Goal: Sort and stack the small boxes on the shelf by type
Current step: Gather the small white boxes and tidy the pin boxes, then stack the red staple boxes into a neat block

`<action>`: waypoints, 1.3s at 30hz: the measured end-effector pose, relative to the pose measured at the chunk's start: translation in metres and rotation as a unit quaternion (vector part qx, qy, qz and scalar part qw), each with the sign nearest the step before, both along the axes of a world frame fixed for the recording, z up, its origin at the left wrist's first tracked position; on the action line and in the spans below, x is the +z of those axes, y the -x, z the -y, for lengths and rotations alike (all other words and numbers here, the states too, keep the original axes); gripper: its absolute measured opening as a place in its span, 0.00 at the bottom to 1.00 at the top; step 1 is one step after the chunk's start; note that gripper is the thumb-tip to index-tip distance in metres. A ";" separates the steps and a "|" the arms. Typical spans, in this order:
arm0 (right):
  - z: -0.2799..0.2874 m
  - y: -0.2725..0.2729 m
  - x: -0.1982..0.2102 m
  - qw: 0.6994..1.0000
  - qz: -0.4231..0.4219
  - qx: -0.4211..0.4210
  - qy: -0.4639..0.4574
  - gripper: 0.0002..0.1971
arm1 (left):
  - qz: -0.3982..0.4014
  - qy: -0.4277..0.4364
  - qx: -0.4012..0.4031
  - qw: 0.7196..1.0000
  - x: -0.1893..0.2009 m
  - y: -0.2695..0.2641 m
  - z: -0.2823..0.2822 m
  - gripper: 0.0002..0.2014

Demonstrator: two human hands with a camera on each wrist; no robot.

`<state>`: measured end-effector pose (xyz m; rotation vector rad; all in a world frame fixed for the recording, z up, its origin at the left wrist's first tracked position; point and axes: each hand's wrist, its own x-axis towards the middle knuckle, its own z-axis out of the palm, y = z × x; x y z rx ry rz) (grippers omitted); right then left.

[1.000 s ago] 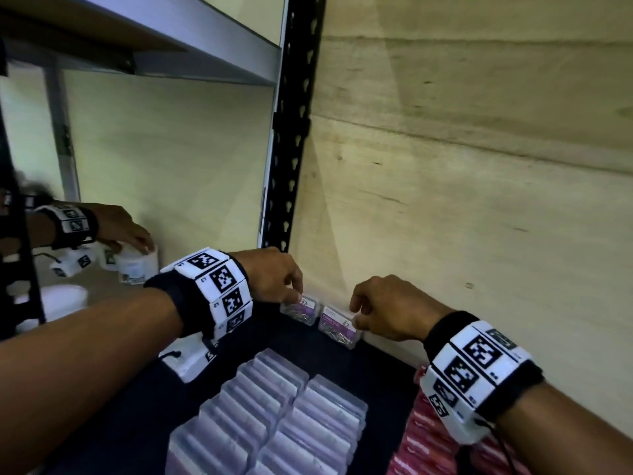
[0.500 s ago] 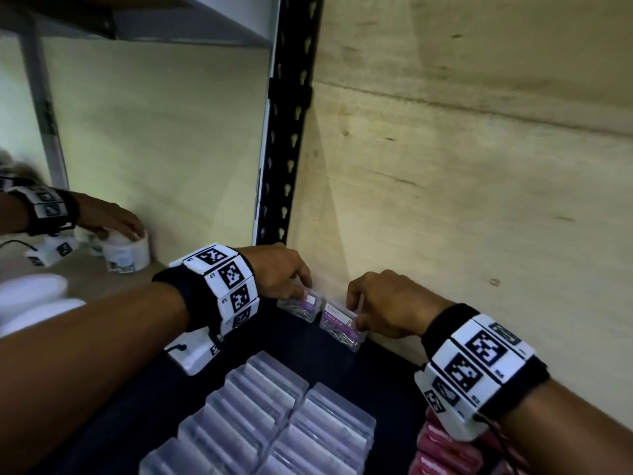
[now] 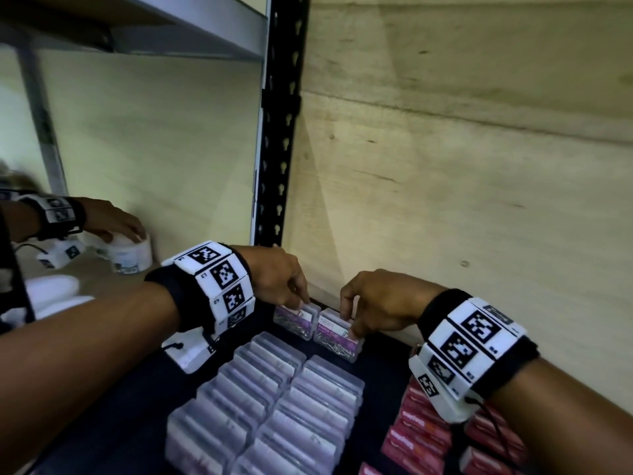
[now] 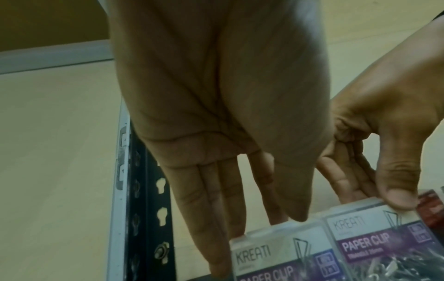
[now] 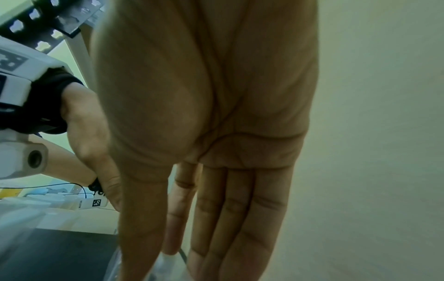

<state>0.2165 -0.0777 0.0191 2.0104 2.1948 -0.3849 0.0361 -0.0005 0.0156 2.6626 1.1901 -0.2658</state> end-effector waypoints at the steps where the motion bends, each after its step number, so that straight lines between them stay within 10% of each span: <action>1: 0.004 0.000 0.000 1.000 -0.005 0.002 0.004 0.10 | -0.003 0.003 -0.001 1.000 0.001 0.001 0.005 0.15; 39: 0.084 0.004 0.005 0.997 -0.073 0.010 0.036 0.15 | -0.019 -0.022 -0.005 1.000 -0.002 0.020 0.074 0.21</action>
